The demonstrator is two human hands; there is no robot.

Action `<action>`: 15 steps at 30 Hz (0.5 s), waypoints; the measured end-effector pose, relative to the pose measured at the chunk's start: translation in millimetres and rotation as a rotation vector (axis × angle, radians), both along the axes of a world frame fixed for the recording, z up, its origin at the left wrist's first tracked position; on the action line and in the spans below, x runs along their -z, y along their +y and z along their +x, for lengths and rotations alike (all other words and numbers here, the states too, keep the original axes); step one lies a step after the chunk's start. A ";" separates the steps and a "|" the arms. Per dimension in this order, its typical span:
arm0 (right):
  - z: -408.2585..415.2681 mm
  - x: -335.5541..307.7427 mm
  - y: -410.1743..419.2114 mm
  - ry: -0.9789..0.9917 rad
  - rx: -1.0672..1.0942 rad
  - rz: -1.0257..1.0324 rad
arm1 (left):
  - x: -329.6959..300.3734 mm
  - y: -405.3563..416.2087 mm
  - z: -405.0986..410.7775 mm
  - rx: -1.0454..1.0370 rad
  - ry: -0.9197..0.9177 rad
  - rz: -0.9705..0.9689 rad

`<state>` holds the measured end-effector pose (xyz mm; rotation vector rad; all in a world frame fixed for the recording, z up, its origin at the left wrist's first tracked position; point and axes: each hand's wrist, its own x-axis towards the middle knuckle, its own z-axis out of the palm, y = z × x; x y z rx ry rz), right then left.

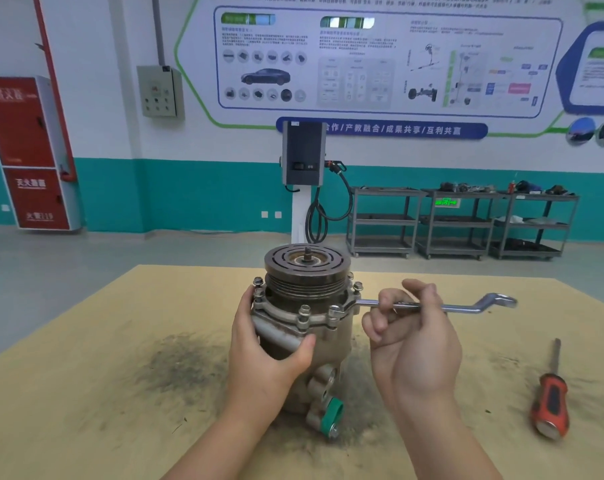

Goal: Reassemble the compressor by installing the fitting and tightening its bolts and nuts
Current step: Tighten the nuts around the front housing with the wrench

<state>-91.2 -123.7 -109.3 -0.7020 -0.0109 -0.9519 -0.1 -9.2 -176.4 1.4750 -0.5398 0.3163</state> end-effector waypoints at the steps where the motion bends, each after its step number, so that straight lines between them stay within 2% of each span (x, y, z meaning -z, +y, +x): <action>1: 1.7 0.3 -2.0 0.005 -0.037 0.017 | -0.5 0.2 -0.4 0.002 -0.004 0.006; 10: 7.1 -4.1 -10.1 0.060 -0.103 -0.027 | 0.0 1.3 -0.6 0.014 0.002 0.013; 12: 3.7 -3.0 -2.0 0.073 0.013 -0.153 | 1.8 0.4 0.5 0.002 0.008 0.002; 15: -1.3 8.9 27.7 -0.012 0.274 -0.441 | 4.3 0.1 1.9 -0.008 0.025 -0.026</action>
